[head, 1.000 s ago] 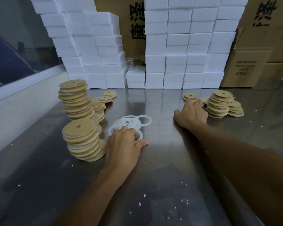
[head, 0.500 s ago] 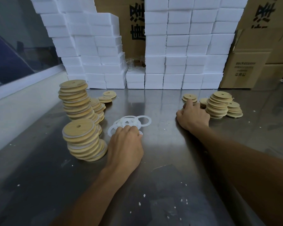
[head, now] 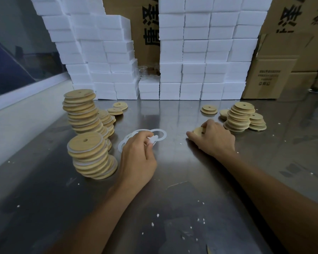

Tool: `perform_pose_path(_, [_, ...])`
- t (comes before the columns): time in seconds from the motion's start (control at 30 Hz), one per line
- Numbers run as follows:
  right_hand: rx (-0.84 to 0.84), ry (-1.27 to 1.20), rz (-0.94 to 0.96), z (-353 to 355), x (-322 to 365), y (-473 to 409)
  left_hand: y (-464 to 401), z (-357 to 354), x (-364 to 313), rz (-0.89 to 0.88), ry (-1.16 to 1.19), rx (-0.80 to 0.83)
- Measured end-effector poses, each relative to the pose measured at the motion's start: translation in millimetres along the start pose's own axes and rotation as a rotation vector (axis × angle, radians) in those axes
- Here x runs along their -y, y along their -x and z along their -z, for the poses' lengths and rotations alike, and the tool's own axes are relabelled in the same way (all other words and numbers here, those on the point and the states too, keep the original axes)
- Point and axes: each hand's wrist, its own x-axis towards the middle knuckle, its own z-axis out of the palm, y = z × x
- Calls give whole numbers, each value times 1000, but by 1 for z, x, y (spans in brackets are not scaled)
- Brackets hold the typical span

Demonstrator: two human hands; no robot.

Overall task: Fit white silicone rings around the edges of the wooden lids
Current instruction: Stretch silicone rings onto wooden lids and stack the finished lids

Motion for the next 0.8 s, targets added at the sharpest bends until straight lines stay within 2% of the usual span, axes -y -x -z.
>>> perform_pose_path(0.17, [-33,-255,44,8,-1,19,-2,3,1,39,95,-31])
perform_pose_path(0.23, [-10,-458,112,10,0,25,-3,4,0,70,176,-17])
perform_pose_path(0.3, [24,-530,200,9,1,29,-4,6,-3,119,273,3])
perform_pose_path(0.37, [27,-561,250,7,4,32,-4,7,-6,198,384,41])
perform_pose_path(0.57, [31,-947,273,6,23,43,-6,14,-16,502,736,147])
perform_pose_path(0.7, [200,-1193,219,1,50,60,-6,14,-20,588,868,174])
perform_pose_path(0.8, [311,-1295,183,3,59,64,-5,13,-21,597,841,117])
